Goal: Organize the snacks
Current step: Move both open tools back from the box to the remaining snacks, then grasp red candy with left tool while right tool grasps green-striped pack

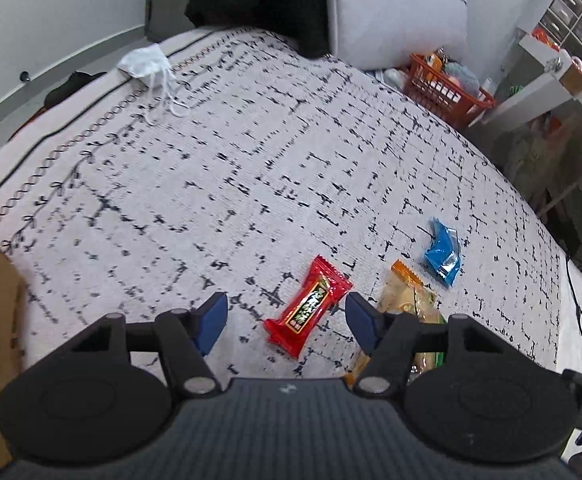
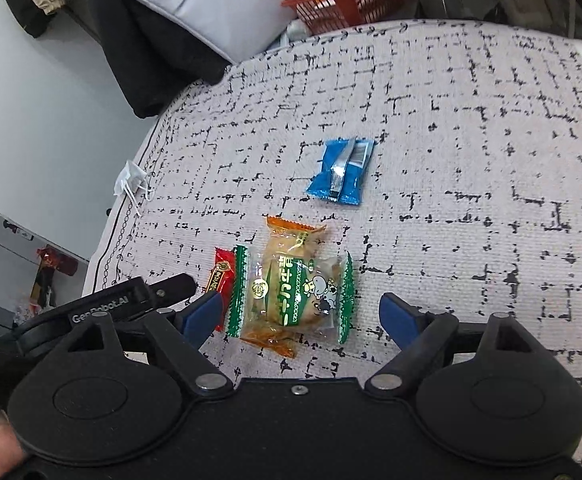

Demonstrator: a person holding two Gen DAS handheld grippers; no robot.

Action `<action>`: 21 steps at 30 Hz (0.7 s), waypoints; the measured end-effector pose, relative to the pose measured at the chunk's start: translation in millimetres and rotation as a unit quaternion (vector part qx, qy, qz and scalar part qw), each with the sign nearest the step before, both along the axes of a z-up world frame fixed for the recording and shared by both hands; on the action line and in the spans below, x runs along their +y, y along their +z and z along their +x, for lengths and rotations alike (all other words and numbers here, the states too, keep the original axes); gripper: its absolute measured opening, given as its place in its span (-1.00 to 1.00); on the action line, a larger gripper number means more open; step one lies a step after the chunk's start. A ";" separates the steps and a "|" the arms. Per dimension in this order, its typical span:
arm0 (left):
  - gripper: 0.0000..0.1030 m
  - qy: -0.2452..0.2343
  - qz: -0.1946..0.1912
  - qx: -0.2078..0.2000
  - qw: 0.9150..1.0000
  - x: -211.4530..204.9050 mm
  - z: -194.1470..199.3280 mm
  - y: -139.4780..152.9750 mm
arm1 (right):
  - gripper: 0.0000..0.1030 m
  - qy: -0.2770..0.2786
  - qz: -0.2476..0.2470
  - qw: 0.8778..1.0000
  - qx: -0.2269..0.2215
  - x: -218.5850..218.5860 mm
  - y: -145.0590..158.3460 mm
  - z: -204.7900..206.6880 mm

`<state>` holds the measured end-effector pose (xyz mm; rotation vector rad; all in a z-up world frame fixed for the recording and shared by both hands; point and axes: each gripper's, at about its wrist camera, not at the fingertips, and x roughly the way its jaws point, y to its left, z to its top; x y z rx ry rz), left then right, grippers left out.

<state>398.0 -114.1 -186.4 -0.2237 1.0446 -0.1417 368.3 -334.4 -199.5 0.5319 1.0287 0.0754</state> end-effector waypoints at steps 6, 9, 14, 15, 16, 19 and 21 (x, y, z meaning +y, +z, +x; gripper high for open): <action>0.25 -0.029 0.011 0.016 0.999 -11.9 11.1 -17.1 | 0.47 0.006 -0.005 1.000 0.021 6.2 -15.0 10.6; 0.24 -0.039 0.017 0.024 0.999 -17.5 15.4 -24.6 | 0.32 0.011 -0.003 1.000 0.029 9.0 -21.5 13.2; -0.07 -0.048 0.031 0.031 0.998 -24.2 19.6 -33.6 | 0.15 0.017 0.001 1.000 0.025 11.2 -23.7 13.2; -0.12 -0.049 0.036 0.031 0.998 -25.5 20.5 -35.1 | 0.10 0.019 0.003 1.000 0.024 11.4 -23.5 13.0; -0.14 -0.049 0.039 0.031 0.998 -26.0 21.3 -35.5 | -0.02 0.021 0.009 0.999 0.023 11.5 -23.4 12.8; -0.17 -0.059 0.053 0.031 0.996 -29.5 21.9 -35.5 | -0.04 0.022 0.006 1.000 0.022 12.3 -21.2 12.3; -0.24 -0.072 0.070 0.026 0.995 -33.2 19.6 -35.5 | -0.08 0.023 0.005 1.000 0.020 12.7 -19.9 11.8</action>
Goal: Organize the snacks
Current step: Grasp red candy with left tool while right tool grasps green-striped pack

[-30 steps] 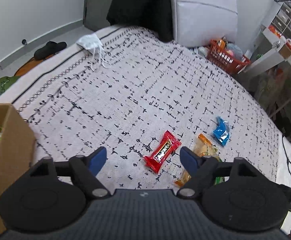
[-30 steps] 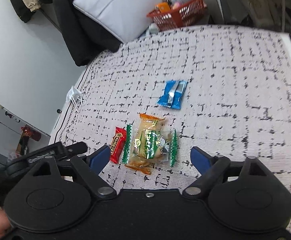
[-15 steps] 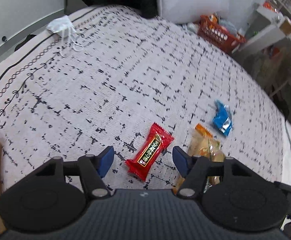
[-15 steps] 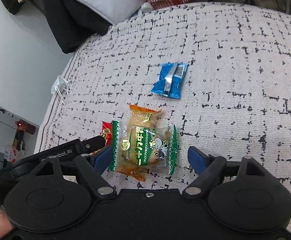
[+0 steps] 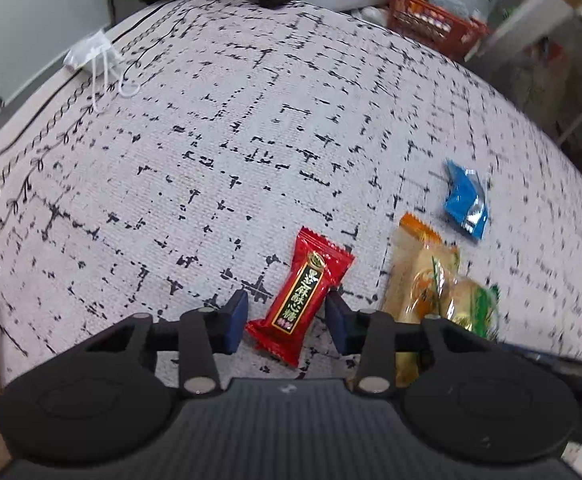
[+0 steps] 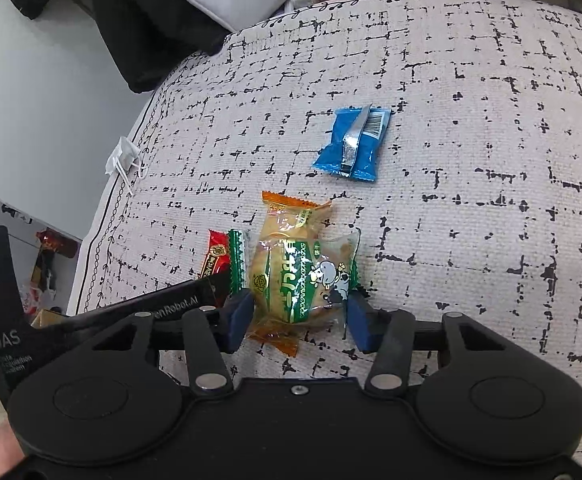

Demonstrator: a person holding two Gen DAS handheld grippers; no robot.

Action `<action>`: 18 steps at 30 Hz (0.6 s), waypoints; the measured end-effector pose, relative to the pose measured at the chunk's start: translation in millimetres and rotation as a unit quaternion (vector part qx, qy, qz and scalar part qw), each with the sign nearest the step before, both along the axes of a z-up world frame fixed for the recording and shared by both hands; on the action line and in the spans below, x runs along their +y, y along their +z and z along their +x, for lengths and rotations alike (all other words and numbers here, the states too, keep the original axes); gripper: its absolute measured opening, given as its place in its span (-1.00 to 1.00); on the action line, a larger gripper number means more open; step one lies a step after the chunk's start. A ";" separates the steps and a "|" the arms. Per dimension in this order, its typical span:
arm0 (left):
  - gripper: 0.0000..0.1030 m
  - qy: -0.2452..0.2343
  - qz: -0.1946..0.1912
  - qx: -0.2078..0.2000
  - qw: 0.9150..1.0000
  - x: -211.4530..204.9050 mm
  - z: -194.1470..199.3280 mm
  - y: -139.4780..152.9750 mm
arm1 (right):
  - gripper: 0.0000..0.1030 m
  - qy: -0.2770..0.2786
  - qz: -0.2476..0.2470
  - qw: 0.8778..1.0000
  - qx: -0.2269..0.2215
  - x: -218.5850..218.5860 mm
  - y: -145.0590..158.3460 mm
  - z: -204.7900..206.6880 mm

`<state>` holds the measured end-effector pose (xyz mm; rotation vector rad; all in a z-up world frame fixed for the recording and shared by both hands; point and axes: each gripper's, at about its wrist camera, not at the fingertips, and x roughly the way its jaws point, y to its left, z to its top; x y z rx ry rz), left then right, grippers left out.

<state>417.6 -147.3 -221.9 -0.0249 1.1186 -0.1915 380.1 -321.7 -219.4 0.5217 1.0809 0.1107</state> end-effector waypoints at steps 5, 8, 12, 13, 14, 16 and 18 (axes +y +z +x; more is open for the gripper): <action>-0.63 0.002 0.000 0.007 1.000 3.8 -4.6 3.5 | -0.13 -0.001 -0.002 1.000 -0.007 -1.4 5.6 -4.8; -0.64 0.013 0.001 0.007 1.000 8.0 -10.7 10.2 | -0.14 0.001 0.001 1.000 -0.014 -1.3 9.8 -7.0; -0.64 0.018 -0.007 -0.010 1.000 14.0 -21.5 30.4 | -0.15 0.005 0.007 1.000 -0.026 1.2 18.3 -9.1; -0.64 0.019 -0.008 -0.012 1.000 15.2 -23.7 34.8 | -0.15 0.007 0.007 0.999 -0.030 2.1 21.0 -9.7; -0.64 0.021 -0.010 -0.015 1.000 17.2 -26.1 39.5 | -0.16 0.008 0.009 0.999 -0.034 3.1 24.0 -10.6; -0.64 0.028 -0.014 -0.021 0.999 22.2 -30.7 48.1 | -0.16 0.013 0.012 0.999 -0.041 5.8 29.2 -13.2; -0.64 0.035 -0.020 -0.026 0.999 28.0 -35.0 56.2 | -0.16 0.017 0.014 0.999 -0.046 8.6 33.0 -15.1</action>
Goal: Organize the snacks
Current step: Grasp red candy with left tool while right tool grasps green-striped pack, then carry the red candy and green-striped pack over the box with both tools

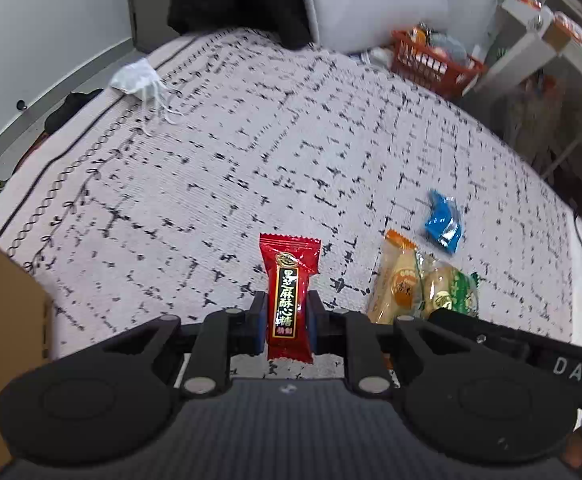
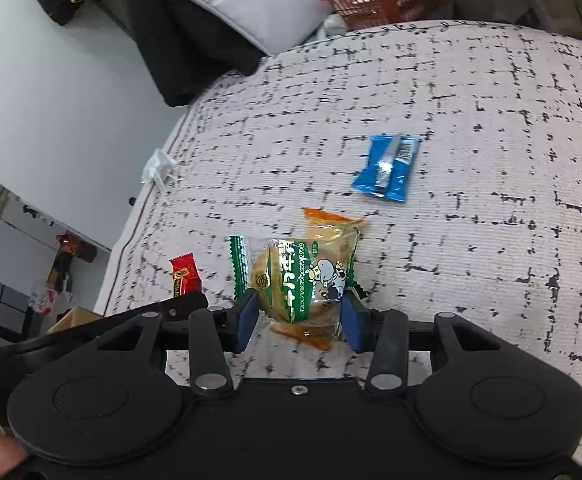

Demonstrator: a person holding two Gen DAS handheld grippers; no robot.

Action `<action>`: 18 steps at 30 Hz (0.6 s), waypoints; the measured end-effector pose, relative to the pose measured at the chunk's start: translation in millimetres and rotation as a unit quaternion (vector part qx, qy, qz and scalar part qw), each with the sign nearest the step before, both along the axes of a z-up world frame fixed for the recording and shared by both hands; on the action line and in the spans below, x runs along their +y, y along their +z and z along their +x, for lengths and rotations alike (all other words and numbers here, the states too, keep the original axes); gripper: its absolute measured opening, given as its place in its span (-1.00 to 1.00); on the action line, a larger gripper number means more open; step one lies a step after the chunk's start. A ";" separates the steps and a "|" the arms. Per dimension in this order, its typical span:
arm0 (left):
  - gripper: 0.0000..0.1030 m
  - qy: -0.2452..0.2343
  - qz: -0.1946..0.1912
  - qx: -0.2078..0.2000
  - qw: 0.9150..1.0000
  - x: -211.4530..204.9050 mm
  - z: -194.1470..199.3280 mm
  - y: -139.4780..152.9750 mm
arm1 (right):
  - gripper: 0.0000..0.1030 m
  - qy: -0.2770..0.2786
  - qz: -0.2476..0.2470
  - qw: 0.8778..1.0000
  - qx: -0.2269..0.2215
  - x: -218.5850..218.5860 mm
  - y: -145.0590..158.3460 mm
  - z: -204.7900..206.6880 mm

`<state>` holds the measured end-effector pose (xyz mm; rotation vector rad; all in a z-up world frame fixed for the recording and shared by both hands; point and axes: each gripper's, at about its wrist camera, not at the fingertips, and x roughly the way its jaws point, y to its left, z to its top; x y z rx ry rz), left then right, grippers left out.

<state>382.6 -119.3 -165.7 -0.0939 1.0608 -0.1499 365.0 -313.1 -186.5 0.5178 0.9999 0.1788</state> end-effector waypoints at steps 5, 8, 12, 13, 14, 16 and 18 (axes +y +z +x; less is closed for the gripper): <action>-0.64 0.007 -0.004 -0.014 1.000 12.3 -11.7 17.3 | -0.17 0.012 -0.001 1.000 -0.019 13.3 15.5 -4.5; -0.64 0.015 -0.008 -0.021 1.000 23.4 -19.0 26.9 | -0.17 0.018 -0.002 0.999 -0.030 23.2 24.1 -6.2; -0.64 0.028 -0.014 -0.030 0.999 43.2 -27.2 39.7 | -0.17 0.030 0.001 0.999 -0.042 35.7 33.2 -10.1; -0.64 0.031 -0.014 -0.033 0.999 48.1 -28.9 42.7 | -0.18 0.033 0.001 0.998 -0.045 39.6 35.6 -11.1; -0.64 0.035 -0.015 -0.035 0.999 53.4 -31.3 45.8 | -0.18 0.036 -0.001 0.998 -0.047 42.9 37.5 -12.3; -0.64 0.043 -0.018 -0.040 0.998 65.1 -35.5 51.5 | -0.19 0.042 -0.003 0.998 -0.052 51.2 40.7 -13.6; -0.64 0.048 -0.021 -0.043 0.998 75.6 -39.1 55.8 | -0.21 0.048 -0.005 0.997 -0.055 60.3 42.6 -14.8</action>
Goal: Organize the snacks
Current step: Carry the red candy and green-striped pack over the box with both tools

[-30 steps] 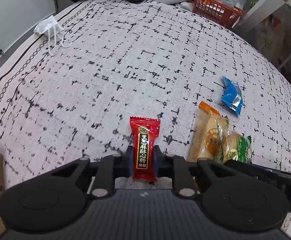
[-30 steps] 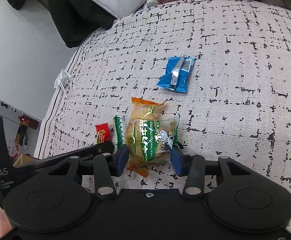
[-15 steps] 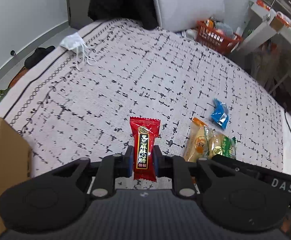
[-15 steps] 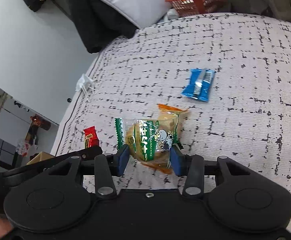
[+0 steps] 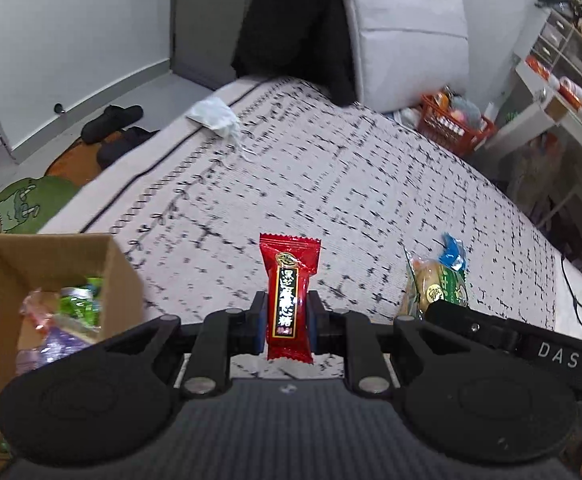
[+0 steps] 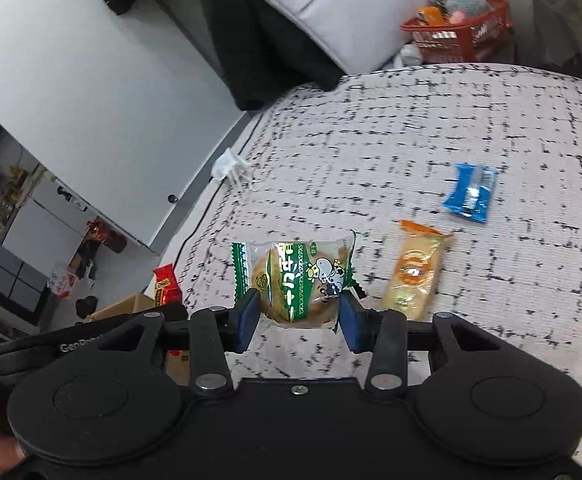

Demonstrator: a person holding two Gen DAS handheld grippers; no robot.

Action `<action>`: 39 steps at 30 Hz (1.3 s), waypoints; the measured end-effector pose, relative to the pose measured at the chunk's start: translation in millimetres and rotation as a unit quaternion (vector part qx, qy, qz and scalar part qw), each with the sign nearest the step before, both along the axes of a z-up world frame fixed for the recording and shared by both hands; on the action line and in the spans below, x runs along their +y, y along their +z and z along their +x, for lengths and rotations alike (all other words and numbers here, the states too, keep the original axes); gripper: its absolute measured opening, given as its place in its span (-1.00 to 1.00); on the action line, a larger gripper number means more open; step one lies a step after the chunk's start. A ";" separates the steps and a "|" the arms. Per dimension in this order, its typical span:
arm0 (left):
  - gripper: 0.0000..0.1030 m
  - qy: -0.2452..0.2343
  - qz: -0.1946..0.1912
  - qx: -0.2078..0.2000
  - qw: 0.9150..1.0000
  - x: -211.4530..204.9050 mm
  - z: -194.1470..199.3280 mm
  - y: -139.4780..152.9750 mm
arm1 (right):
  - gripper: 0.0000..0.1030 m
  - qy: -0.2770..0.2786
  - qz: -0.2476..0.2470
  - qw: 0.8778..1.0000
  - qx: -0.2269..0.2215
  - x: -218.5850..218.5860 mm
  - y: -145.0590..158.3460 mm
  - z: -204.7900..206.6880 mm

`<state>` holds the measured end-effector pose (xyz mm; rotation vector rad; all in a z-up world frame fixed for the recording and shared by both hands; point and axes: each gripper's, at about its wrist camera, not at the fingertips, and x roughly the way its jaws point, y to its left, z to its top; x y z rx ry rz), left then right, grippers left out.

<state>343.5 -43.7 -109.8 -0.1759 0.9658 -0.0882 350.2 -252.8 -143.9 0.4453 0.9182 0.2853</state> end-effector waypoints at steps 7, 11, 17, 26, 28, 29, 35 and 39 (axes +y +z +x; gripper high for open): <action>-0.64 0.014 -0.010 -0.009 1.000 32.6 -14.3 10.1 | -0.32 0.024 -0.009 1.000 -0.006 29.8 3.7 -4.7; -0.64 0.024 -0.016 -0.014 0.999 54.3 -23.0 15.9 | -0.32 0.032 -0.008 0.999 -0.018 43.6 12.1 -8.9; -0.64 0.041 -0.022 -0.021 0.999 87.5 -32.8 23.0 | -0.32 0.051 -0.008 0.998 -0.034 68.8 26.2 -16.8; -0.64 0.068 -0.029 -0.023 0.997 136.2 -45.1 25.8 | -0.32 0.077 -0.013 0.995 -0.055 105.7 44.9 -23.2; -0.64 0.073 -0.031 -0.023 0.997 145.4 -46.8 25.4 | -0.32 0.083 -0.014 0.995 -0.057 112.9 46.5 -23.9; -0.64 0.075 -0.032 -0.022 0.996 149.9 -47.5 25.0 | -0.32 0.086 -0.016 0.995 -0.058 116.1 46.8 -24.7; -0.64 0.085 -0.042 -0.013 0.995 173.0 -48.3 17.7 | -0.32 0.104 -0.026 0.993 -0.056 139.8 46.6 -28.0; -0.63 0.093 -0.046 -0.003 0.995 186.6 -48.3 10.1 | -0.32 0.118 -0.031 0.991 -0.057 155.8 48.1 -29.9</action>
